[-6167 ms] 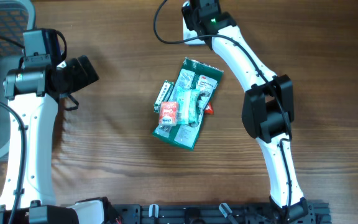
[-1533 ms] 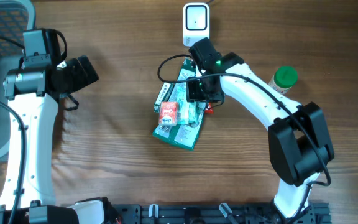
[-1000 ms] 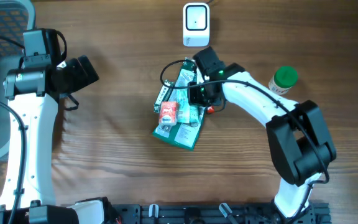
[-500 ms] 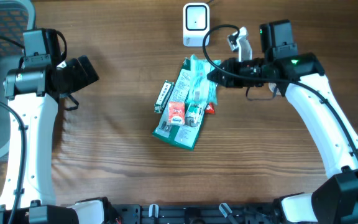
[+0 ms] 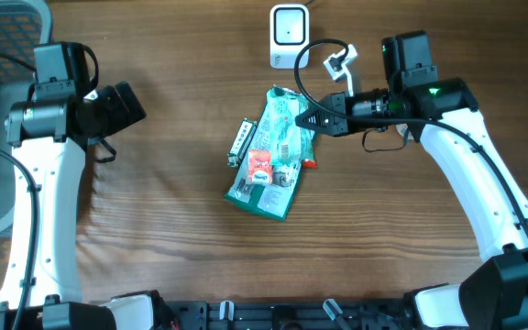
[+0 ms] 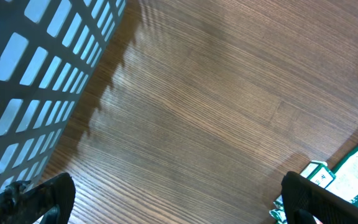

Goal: Scan the item barcode

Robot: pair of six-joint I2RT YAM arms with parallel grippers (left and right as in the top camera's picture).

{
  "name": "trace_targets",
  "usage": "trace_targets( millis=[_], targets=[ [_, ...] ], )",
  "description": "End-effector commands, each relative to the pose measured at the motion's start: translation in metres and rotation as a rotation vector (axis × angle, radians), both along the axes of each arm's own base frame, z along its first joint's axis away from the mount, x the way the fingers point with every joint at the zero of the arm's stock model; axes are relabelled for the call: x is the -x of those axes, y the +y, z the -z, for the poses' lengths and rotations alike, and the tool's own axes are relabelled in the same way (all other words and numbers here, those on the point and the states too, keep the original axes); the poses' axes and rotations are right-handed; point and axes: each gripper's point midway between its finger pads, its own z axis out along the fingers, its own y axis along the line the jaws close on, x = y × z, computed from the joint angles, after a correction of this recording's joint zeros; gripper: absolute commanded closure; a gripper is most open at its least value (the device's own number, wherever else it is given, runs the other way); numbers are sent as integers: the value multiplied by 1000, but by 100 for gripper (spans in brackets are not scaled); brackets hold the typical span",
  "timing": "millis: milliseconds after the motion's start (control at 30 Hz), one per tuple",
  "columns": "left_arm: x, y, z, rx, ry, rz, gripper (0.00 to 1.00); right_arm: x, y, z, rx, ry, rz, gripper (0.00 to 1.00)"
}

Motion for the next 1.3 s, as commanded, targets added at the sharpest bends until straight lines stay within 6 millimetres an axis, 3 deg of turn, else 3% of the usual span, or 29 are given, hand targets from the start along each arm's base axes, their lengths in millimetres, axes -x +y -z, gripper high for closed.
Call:
trace_targets(
  millis=[0, 67, 167, 433, 500, 600, 733, 867, 1000, 1133, 1267],
  targets=[
    [-3, 1, -3, 4, -10, -3, 0, -8, -1, -3, 16, -22, 28, 96],
    [-3, 1, -3, 4, -10, -3, 0, -19, -6, -9, 57, -49, 75, 96],
    [-3, 1, -3, 4, -10, -3, 0, -38, -14, -36, 125, -137, 142, 96],
    [-3, 1, -3, 4, -10, -3, 0, -93, -52, -166, 308, -554, 373, 96],
    [-3, 1, -3, 4, -10, -3, 0, -111, -53, -191, 344, -746, 390, 96],
    [-3, 1, -3, 4, -10, -3, 0, -135, -52, -207, 437, -945, 408, 96],
    [-3, 1, -3, 4, -10, -3, 0, -169, -37, -194, 595, -1125, 353, 96],
    [-3, 1, -3, 4, -10, -3, 0, -216, -19, -148, 782, -1214, 296, 96],
    [-3, 1, -3, 4, -10, -3, 0, -258, -14, -96, 960, -1222, 317, 96],
    [-3, 1, -3, 4, -10, -3, 0, -289, -8, -48, 1116, -1252, 311, 96],
    [-3, 1, -3, 4, -10, -3, 0, -309, -4, -18, 1231, -1298, 302, 96]
  ],
)
